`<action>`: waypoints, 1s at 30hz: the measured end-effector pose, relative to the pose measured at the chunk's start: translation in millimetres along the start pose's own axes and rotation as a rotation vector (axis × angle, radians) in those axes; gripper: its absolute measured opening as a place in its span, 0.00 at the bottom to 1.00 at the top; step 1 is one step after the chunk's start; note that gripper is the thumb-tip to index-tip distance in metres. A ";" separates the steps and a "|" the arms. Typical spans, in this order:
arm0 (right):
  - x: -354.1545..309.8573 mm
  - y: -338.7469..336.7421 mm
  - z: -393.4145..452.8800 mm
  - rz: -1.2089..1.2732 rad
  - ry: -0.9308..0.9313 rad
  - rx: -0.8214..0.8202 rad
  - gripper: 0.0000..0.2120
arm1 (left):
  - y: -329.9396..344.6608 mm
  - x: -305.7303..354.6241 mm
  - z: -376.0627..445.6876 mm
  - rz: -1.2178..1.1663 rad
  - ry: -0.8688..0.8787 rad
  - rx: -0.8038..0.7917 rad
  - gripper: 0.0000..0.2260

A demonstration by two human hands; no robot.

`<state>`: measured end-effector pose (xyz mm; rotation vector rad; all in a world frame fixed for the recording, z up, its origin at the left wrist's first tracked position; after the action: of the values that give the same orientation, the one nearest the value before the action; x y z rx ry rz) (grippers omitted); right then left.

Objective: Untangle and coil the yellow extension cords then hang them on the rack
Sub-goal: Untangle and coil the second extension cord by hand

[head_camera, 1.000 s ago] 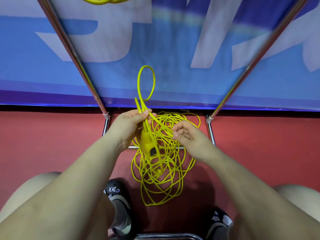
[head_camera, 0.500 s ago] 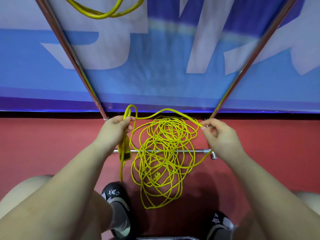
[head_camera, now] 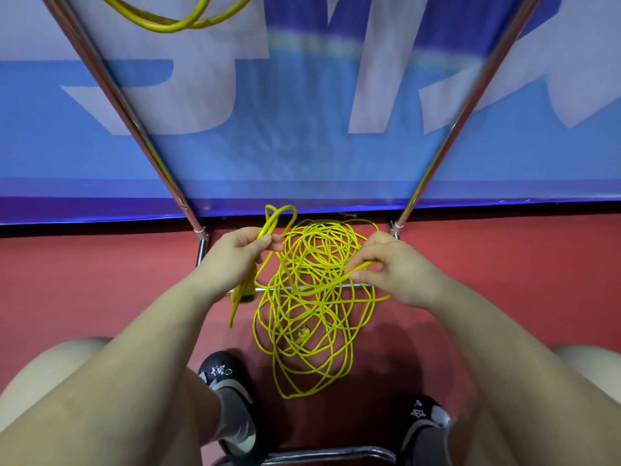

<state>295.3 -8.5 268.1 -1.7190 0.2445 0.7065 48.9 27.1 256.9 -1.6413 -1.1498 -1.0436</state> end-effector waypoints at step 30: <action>-8.9 20.5 18.4 0.141 0.291 -0.095 0.13 | 32.7 10.5 0.2 -0.126 0.018 -0.073 0.10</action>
<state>271.8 1.3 254.5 -1.9078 0.5456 0.5747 82.7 22.9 260.9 -1.6295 -1.2288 -1.1900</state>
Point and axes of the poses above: each hand's wrist, its own z-axis towards the middle knuckle, its own y-axis out of the palm, x = y × z, the point moved 1 cm from there along z, towards the middle knuckle, and after that the axes turned 8 degrees about -z, right-handed, at the moved point
